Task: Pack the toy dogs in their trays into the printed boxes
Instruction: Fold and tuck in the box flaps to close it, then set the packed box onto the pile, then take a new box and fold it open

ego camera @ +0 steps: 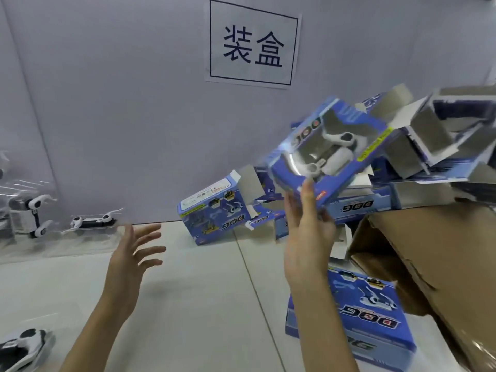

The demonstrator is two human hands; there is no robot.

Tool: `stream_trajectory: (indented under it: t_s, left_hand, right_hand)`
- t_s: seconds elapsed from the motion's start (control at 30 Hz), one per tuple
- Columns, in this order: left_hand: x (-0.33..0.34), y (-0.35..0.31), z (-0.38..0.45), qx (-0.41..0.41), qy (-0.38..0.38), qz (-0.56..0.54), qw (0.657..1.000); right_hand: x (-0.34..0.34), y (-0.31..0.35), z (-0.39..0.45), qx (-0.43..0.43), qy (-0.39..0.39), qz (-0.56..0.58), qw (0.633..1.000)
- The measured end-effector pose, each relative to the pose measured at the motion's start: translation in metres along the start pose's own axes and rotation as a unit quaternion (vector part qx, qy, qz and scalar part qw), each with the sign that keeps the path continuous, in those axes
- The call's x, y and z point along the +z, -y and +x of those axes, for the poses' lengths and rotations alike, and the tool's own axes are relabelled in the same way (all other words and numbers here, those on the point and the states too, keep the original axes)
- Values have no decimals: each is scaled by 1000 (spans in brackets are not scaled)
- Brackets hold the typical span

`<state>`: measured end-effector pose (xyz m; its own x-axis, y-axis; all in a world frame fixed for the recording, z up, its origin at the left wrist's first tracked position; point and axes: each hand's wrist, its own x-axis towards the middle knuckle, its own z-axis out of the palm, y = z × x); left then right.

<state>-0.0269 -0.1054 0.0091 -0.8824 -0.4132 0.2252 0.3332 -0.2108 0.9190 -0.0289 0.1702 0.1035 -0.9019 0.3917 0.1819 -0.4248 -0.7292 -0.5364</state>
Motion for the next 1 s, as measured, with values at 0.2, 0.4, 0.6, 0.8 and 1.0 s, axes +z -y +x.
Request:
stream_trajectory:
  t_s: [0.2,0.4,0.6,0.8,1.0]
  left_hand:
    - [6,5,-4,-26,52,59,997]
    - [17,11,-7,-43,118,127,984]
    - [17,8,-10,-44,132,161,977]
    - [19,4,-15,-33,136,176,974]
    - [21,9,-15,-32,145,189,971]
  right_hand:
    - [-27,56,59,-66,-176,72,980]
    - [-44,44,64,30,67,-419,905]
    - [-78,12,48,159,317,-864,357]
    - [-64,-31,43,90,309,-862,392]
    - [-36,-62,35,39,362,-807,465]
